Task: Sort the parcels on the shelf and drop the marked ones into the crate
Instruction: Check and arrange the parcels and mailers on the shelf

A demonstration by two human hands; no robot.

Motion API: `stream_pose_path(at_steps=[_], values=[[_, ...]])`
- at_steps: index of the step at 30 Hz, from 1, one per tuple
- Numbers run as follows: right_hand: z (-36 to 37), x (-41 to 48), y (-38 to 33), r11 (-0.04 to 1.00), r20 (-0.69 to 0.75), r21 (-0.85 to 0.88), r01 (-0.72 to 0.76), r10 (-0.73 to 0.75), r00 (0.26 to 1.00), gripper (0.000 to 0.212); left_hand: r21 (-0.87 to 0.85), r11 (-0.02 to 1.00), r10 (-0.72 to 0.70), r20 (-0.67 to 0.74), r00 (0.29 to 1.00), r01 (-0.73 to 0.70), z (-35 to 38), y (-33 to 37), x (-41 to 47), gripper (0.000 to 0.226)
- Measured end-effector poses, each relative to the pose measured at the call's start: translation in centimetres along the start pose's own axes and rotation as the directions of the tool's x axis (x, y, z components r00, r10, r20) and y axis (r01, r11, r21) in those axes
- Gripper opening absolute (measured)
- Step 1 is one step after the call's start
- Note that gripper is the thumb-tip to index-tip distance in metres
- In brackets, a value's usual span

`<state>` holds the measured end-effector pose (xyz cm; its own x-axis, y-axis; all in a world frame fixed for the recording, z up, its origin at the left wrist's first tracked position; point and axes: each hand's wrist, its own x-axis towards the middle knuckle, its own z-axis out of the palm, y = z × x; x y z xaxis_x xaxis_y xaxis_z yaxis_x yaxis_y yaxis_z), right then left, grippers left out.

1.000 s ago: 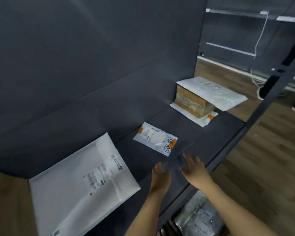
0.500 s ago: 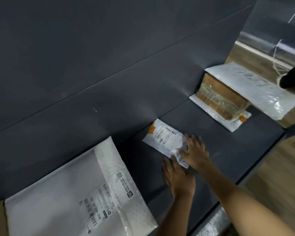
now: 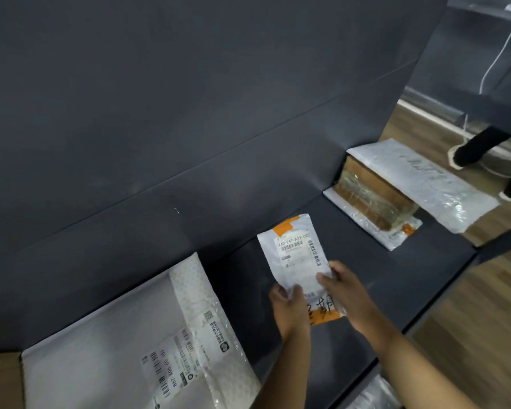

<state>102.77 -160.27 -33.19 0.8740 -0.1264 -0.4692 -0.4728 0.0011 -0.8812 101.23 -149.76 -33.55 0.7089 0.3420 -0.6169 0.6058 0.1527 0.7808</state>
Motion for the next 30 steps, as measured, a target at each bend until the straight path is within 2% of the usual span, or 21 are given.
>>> stream_pose_path(at_steps=[2,4,8,11,14,19,26,30], values=[[-0.3,-2.0,-1.0,0.988,0.074,0.152,0.021,-0.033,0.997,0.012,-0.034,0.996,0.087,0.004,0.996,-0.087,-1.0,1.5,-1.3,0.017],[-0.7,-4.1,-2.0,0.975,0.136,0.223,0.021,-0.052,0.989,0.016,-0.020,0.982,0.187,0.061,0.980,-0.186,-2.6,2.9,-3.0,0.007],[-2.0,-8.5,-4.4,0.982,0.150,0.144,0.120,-0.141,0.979,0.013,-0.009,0.935,0.346,0.231,0.909,-0.353,-6.3,4.7,-7.1,0.017],[-2.8,-11.9,-6.2,0.972,0.150,0.103,0.211,-0.225,0.963,0.015,0.015,0.912,0.389,0.286,0.876,-0.410,-8.9,4.8,-10.9,0.016],[-3.1,-15.4,-6.8,0.964,0.190,0.038,0.264,-0.267,0.945,0.014,0.017,0.900,0.417,0.253,0.873,-0.435,-10.8,4.4,-14.8,0.014],[-3.1,-20.5,-7.0,0.932,0.320,-0.078,0.354,-0.313,0.894,0.015,-0.098,0.893,0.451,0.178,0.875,-0.440,-14.8,4.2,-19.7,0.013],[-0.3,-25.6,-7.5,0.934,0.416,-0.052,0.353,-0.301,0.858,0.016,-0.197,0.870,0.477,0.103,0.873,-0.452,-19.7,4.2,-22.3,0.020],[1.9,-26.8,-8.8,0.912,0.456,-0.089,0.400,-0.320,0.830,0.017,-0.201,0.859,0.498,0.118,0.859,-0.471,-22.9,4.9,-22.3,0.020]])
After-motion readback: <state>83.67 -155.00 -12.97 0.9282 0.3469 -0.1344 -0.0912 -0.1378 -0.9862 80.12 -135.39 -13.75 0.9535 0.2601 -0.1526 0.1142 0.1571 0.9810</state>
